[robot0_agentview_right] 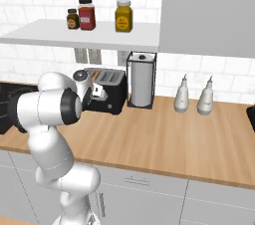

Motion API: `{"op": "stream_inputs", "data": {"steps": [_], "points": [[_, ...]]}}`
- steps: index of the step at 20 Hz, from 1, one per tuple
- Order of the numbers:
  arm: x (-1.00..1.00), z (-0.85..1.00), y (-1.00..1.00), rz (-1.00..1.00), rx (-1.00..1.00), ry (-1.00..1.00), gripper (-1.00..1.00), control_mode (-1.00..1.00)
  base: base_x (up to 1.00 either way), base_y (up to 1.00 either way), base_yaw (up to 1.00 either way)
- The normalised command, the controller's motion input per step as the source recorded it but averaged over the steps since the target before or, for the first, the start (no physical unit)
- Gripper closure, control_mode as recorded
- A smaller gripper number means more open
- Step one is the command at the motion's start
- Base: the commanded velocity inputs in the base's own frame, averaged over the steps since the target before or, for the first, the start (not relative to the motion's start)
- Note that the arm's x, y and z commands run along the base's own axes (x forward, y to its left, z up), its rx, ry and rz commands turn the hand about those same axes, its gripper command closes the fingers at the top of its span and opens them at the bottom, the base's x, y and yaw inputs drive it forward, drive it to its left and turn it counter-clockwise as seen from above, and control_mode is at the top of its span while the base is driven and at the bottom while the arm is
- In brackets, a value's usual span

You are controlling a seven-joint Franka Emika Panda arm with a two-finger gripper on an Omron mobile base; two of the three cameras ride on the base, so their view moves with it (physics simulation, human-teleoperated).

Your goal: Start the toaster. Once the lever pops up, take the bread to the plate on the dining counter.

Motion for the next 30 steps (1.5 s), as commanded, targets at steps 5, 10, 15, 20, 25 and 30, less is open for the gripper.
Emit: {"op": "stream_inputs", "data": {"steps": [5, 10, 15, 20, 25, 30], "points": [[0.03, 0.10, 0.03, -0.01, 0.00, 0.01, -1.00, -1.00, 0.00, 0.00, 0.00], [0.00, 0.33, 0.00, 0.00, 0.00, 0.03, -1.00, -1.00, 0.00, 0.00, 0.00], [-0.10, 0.36, 0.00, 0.00, 0.00, 0.00, -1.00, -1.00, 0.00, 0.00, 0.00], [-0.07, 0.48, 0.00, 0.00, 0.00, 0.00, -1.00, -1.00, 0.00, 0.00, 0.00], [-0.03, 0.50, 0.01, 0.00, 0.00, -0.04, -1.00, -1.00, 0.00, 0.00, 0.00], [0.00, 0.10, 0.01, 0.00, 0.00, -0.12, -1.00, -1.00, 0.00, 0.00, 0.00]]}}
